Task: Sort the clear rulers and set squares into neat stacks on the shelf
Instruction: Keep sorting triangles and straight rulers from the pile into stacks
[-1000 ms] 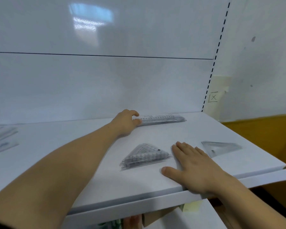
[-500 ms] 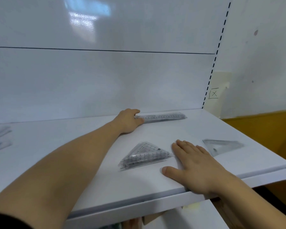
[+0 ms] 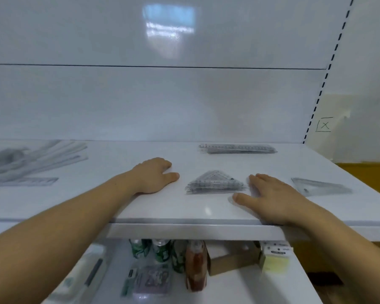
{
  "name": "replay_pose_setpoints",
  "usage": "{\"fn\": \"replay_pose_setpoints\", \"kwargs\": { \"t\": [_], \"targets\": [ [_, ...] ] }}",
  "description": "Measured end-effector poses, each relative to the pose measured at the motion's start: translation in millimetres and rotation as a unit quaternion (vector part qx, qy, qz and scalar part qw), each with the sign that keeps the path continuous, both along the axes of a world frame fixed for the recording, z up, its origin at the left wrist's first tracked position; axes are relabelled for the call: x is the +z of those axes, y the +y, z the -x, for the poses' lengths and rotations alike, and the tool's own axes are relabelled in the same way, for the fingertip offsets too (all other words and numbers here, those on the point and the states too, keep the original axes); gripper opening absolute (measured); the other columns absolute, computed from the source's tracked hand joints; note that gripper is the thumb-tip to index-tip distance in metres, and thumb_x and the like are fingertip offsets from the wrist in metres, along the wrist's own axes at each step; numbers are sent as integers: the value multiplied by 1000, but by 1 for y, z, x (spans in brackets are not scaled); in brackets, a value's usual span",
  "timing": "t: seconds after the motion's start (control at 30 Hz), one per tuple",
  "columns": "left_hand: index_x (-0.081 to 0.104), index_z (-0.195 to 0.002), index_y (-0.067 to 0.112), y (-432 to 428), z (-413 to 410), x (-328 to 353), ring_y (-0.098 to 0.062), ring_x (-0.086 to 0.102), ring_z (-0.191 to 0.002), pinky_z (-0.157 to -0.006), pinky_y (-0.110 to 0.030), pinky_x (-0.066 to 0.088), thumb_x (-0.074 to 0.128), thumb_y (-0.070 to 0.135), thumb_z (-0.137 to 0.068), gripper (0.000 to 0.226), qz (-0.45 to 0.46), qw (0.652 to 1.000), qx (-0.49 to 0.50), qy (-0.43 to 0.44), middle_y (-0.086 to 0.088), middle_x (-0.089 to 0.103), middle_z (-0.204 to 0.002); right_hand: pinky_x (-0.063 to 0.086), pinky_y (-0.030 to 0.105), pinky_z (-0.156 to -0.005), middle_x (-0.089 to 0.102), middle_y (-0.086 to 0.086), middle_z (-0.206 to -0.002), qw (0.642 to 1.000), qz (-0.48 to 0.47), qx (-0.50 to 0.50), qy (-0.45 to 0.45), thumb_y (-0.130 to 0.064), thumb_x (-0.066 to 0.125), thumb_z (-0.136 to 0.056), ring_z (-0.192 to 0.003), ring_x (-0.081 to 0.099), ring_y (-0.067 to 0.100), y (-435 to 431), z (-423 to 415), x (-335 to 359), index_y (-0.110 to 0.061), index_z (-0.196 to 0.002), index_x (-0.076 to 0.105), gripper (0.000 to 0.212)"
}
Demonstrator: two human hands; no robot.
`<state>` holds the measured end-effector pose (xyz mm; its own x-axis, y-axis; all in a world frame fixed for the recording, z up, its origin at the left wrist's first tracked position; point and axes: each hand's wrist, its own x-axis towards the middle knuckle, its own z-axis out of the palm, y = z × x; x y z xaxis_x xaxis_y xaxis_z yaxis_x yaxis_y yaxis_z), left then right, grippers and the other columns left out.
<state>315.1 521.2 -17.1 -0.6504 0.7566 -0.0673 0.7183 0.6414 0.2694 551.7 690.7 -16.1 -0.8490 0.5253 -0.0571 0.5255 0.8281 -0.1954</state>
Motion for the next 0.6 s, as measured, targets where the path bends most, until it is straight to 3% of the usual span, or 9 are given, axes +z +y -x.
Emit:
{"fn": "replay_pose_setpoints", "kwargs": {
  "t": [0.17, 0.27, 0.43, 0.6],
  "targets": [
    [32, -146, 21, -52, -27, 4, -18, 27, -140, -114, -30, 19, 43, 54, -93, 63, -5, 1000, 24, -10, 2, 26, -155, 22, 41, -114, 23, 1, -157, 997, 30, 16, 72, -77, 34, -79, -142, 25, 23, -4, 37, 48, -21, -149, 25, 90],
    [32, -146, 22, -79, -30, 11, -17, 30, -139, -111, -29, 23, 47, 53, -92, 64, -13, 999, 33, -24, 3, 27, -154, 18, 39, -115, 20, 0, -158, 996, 14, 53, 65, -71, 37, -84, -144, 20, 23, -26, 74, 67, -20, -150, 24, 85],
    [33, -145, 24, -143, -17, 34, -19, 31, -139, -110, -32, 24, 47, 53, -92, 62, -36, 998, 59, -3, 3, 26, -155, 18, 38, -114, 20, 0, -158, 994, -20, 103, 34, -67, 40, -87, -144, 19, 23, -96, 132, 75, -18, -150, 23, 81],
    [36, -144, 23, -242, 17, 46, -19, 36, -136, -107, -30, 28, 49, 50, -92, 60, -62, 992, 112, 3, 2, 30, -153, 24, 37, -112, 27, 0, -155, 987, -8, 146, 62, -65, 41, -88, -142, 25, 23, -195, 191, 83, -17, -148, 28, 78]
  ]
}}
